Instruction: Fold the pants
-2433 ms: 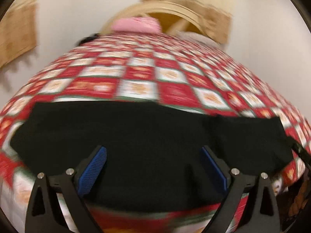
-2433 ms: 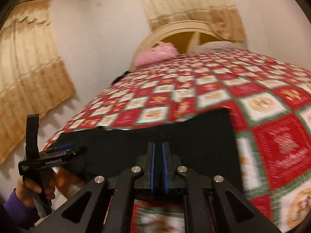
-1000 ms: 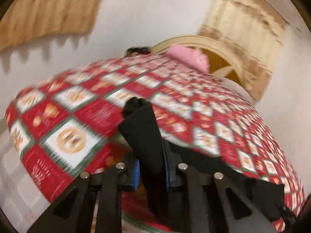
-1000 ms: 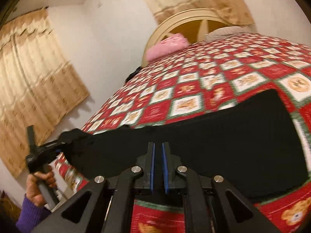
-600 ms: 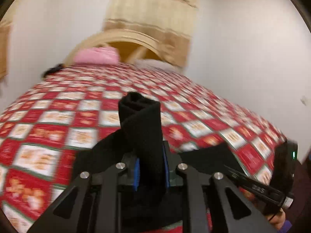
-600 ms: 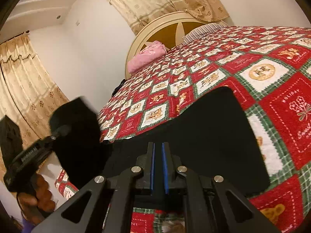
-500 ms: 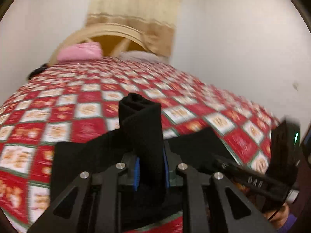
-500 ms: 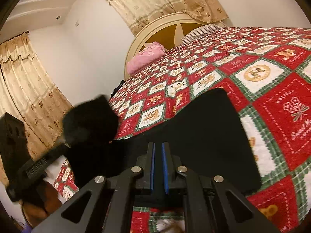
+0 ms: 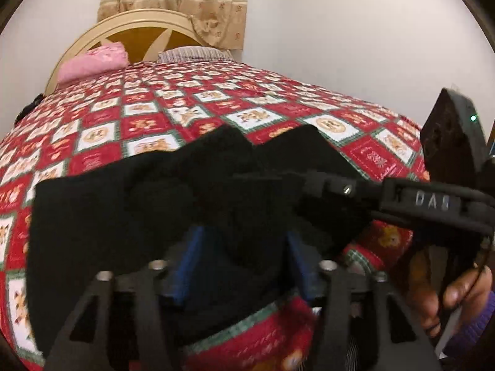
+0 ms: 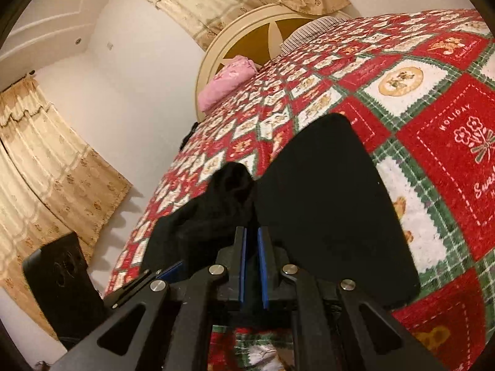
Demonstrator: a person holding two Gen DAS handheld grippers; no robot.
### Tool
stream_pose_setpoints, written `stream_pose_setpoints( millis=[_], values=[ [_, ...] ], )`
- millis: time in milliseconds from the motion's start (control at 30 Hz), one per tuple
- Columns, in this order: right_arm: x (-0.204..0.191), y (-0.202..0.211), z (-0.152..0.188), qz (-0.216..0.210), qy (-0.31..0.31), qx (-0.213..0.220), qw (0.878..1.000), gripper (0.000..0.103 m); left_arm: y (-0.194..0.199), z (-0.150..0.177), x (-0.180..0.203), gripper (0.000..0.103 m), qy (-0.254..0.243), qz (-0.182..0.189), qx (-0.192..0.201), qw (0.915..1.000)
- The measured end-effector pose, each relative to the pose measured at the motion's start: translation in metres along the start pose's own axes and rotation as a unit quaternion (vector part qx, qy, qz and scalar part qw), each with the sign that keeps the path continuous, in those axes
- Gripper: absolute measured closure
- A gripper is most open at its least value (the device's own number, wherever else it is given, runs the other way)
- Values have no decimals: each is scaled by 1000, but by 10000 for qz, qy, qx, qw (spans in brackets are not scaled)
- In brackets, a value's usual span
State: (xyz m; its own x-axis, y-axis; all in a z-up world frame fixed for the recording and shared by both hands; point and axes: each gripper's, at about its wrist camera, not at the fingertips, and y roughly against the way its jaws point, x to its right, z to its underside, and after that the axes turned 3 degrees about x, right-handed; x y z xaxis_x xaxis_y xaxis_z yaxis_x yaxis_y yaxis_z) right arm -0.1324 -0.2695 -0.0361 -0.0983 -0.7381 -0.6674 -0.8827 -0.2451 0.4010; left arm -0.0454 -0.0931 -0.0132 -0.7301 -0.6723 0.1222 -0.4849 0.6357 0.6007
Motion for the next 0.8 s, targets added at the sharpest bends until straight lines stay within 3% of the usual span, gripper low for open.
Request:
stream_pose_setpoints(
  millis=[67,133,233,333,400,467,567,600,633,800],
  values=[
    [-3,8,-3,-160,-133,113,9997,55,20,0,-11,36,85,-95,156,9998],
    [-7,11,-7,-235,-167,217,9993,51,39,0,-26,34,246,-254,323,9989],
    [-17,1,-12,-186,50,164,9997,51,65,1,-53,25,565,-582,554,9952],
    [-15,-18,-12,-97,-86,11,9999,52,83,6,-82,24,891,-1065,731,9876],
    [-17,-33,-6,-44,-145,-219,9996,52,87,11,-101,24,1119,-1444,696,9807],
    [-35,-40,2,282,340,-311,9985,52,87,19,-118,24,1441,-1638,585,9741],
    [-49,-47,15,263,622,-571,9961,54,82,29,-134,24,1856,-1644,429,9678],
    [-50,-48,19,308,726,-626,9949,61,79,32,-136,24,1936,-1628,387,9667],
    [-53,-49,23,442,945,-656,9924,75,77,34,-137,24,2012,-1606,346,9657],
    [-74,-44,22,572,1798,-618,9801,83,76,33,-134,24,1978,-1599,321,9666]
  ],
)
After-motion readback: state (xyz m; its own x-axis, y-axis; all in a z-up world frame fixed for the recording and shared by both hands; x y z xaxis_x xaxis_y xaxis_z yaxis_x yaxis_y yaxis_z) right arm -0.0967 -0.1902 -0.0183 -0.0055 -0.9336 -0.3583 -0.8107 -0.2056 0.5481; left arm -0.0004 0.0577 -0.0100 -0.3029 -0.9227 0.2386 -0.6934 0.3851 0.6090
